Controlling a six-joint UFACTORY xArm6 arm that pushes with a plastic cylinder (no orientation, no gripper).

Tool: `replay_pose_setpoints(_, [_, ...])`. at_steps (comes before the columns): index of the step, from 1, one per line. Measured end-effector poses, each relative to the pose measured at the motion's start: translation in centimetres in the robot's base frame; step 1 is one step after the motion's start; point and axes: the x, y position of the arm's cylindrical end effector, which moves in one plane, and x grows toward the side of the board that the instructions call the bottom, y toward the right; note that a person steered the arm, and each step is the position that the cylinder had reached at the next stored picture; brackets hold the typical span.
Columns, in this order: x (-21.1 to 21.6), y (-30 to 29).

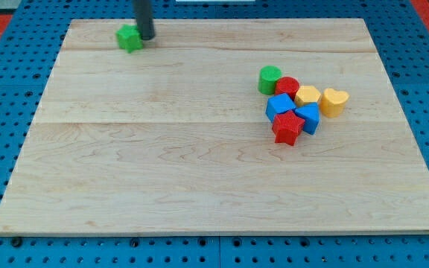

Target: Point your arm towards the group of blocks

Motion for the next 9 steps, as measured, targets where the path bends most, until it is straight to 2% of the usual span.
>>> replay_pose_setpoints(1, [0.0,-5.0])
replay_pose_setpoints(2, [0.0,0.1])
replay_pose_setpoints(3, [0.0,9.6])
replay_pose_setpoints(4, [0.0,14.3])
replay_pose_setpoints(5, [0.0,17.4])
replay_pose_setpoints(9, [0.0,20.3])
